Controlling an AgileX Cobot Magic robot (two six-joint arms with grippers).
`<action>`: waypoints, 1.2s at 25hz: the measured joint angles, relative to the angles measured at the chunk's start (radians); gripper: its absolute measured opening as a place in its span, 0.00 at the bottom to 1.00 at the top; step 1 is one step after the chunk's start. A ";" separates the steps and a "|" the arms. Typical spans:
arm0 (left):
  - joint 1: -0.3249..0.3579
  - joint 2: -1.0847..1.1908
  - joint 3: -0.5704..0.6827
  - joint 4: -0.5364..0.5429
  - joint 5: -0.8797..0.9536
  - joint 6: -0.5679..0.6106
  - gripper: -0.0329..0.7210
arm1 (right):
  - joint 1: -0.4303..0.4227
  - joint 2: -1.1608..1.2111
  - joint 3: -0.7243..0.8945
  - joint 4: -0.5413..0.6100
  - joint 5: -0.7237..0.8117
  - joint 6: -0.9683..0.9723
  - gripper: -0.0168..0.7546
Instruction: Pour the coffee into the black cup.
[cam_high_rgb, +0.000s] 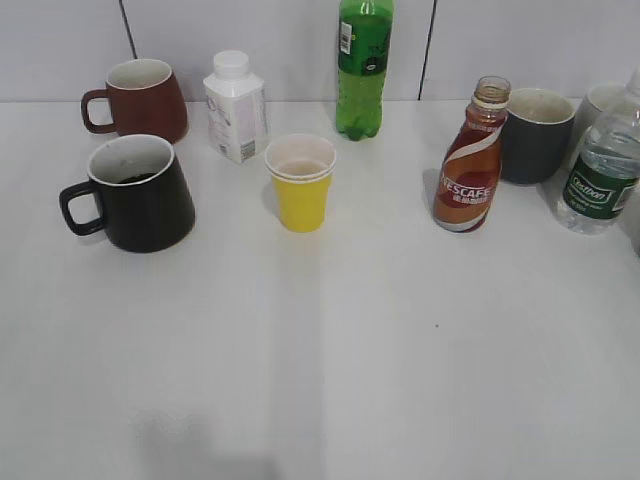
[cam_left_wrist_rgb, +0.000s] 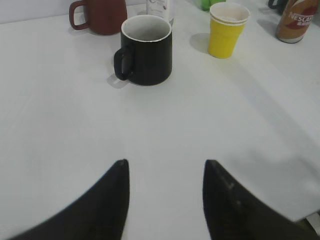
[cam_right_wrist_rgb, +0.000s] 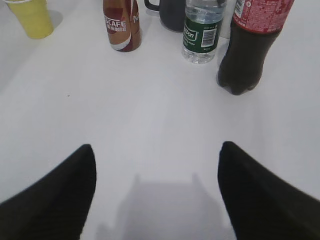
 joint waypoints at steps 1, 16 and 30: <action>0.003 0.000 0.000 -0.001 0.000 0.000 0.52 | -0.005 0.000 0.000 0.000 0.000 0.000 0.79; 0.268 0.000 0.000 -0.002 0.000 0.000 0.44 | -0.357 0.000 0.000 0.000 -0.003 0.000 0.79; 0.291 0.000 0.000 -0.002 0.000 0.001 0.39 | -0.388 0.000 0.000 0.000 -0.004 0.000 0.79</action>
